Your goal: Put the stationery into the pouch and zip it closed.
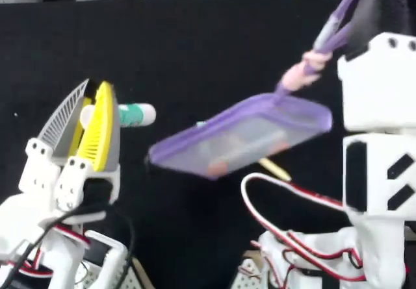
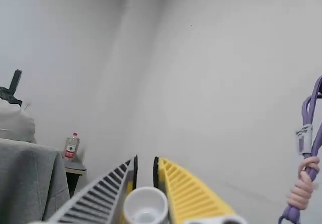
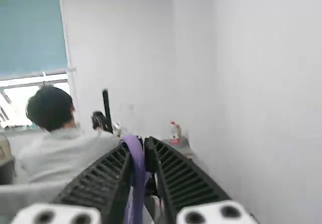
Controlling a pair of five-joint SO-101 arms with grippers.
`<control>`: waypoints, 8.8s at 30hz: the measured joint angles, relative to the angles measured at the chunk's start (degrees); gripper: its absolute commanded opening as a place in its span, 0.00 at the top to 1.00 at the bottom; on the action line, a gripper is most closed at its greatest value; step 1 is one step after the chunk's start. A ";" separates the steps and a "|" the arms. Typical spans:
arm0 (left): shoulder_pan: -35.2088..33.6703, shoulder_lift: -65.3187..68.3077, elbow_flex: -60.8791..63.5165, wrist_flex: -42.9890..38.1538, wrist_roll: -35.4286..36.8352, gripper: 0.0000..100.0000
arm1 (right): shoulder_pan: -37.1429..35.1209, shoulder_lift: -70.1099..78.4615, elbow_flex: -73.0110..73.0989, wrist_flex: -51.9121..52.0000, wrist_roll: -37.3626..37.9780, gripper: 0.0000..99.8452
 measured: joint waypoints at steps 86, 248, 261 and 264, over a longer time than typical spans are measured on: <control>3.16 -5.80 -1.49 10.20 8.18 0.97 | -21.89 -24.62 76.66 -31.56 10.55 0.99; -1.14 -5.19 34.37 4.48 0.35 0.80 | 16.97 6.07 6.59 -16.79 4.66 0.99; -0.97 30.59 0.44 11.08 2.73 0.80 | 17.05 6.07 4.92 -16.79 4.66 0.99; -0.88 45.45 -8.53 13.63 4.75 0.80 | 19.16 6.07 4.92 -17.67 4.92 0.99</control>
